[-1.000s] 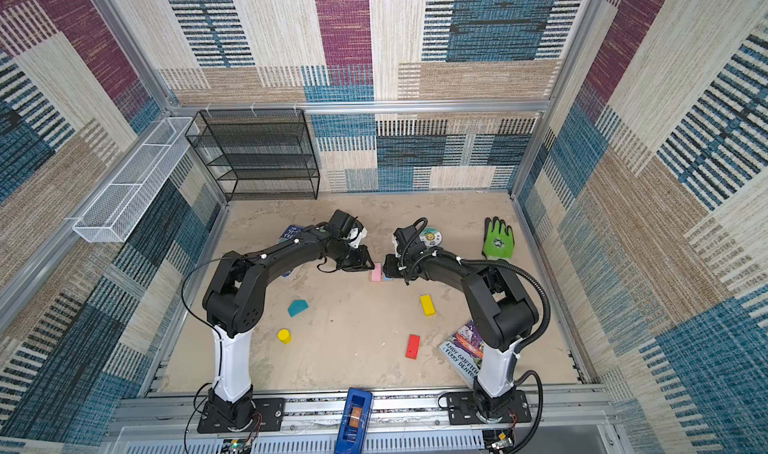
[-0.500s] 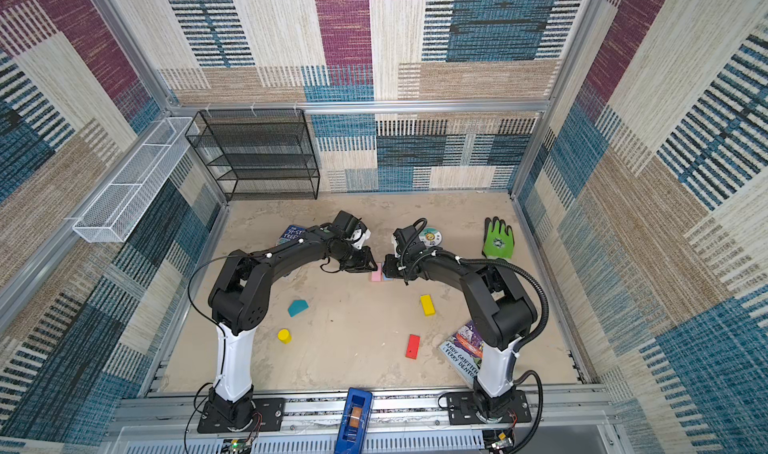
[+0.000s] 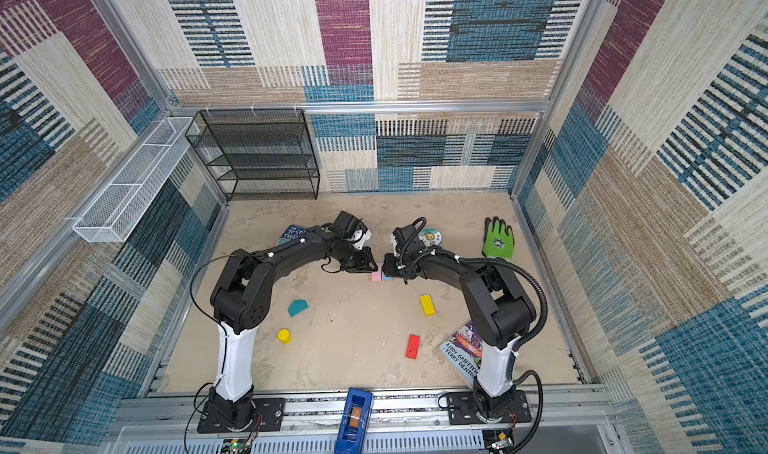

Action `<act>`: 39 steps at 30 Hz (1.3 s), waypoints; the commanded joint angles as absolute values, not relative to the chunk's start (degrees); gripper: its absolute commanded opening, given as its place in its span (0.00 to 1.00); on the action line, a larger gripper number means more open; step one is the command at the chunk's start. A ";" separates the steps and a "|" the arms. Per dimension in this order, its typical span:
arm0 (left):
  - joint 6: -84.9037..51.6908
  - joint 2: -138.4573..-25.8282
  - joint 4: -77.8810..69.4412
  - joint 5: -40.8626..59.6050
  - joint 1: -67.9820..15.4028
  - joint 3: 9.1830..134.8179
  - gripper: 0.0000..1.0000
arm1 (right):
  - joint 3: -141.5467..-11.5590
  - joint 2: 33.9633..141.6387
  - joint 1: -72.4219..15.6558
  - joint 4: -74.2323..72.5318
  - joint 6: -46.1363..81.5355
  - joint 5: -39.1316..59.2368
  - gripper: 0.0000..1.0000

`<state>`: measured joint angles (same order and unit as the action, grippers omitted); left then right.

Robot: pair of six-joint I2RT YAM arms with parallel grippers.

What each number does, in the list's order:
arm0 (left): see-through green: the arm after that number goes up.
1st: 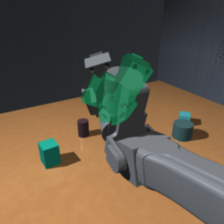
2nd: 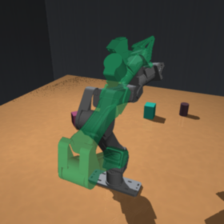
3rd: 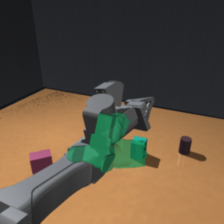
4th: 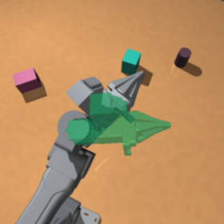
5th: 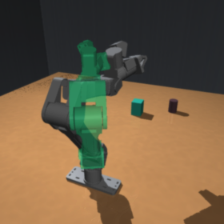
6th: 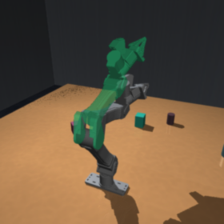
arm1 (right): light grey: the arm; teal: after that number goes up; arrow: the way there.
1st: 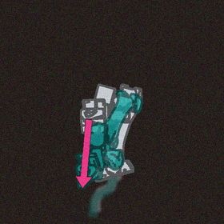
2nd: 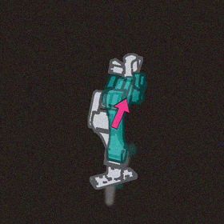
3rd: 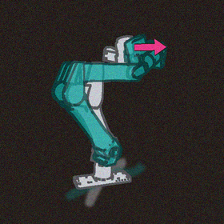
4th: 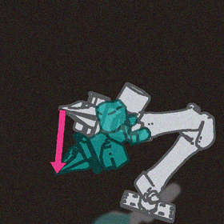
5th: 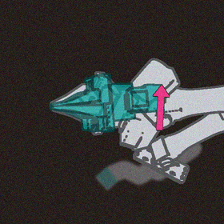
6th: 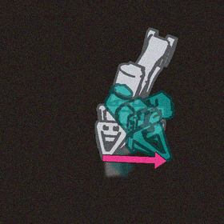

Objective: Build the wood block tower

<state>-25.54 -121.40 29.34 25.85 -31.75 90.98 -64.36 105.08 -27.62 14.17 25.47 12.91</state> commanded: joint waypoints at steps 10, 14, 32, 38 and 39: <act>-25.22 -122.07 30.78 26.61 -31.73 91.93 0.27 | -64.33 104.72 -27.60 12.99 26.18 13.16 0.32; -25.09 -122.12 30.94 26.39 -31.73 92.19 0.27 | -64.07 104.17 -27.65 13.16 26.26 12.96 0.33; -25.22 -122.17 31.29 25.57 -31.73 92.29 0.29 | -64.16 103.80 -27.60 13.81 26.63 12.26 0.33; -25.42 -122.17 31.27 25.14 -31.73 92.29 0.29 | -63.98 103.44 -27.60 13.95 26.73 12.02 0.34; -25.57 -122.19 31.29 25.07 -31.73 92.29 0.29 | -63.99 103.36 -27.60 13.97 26.72 11.96 0.34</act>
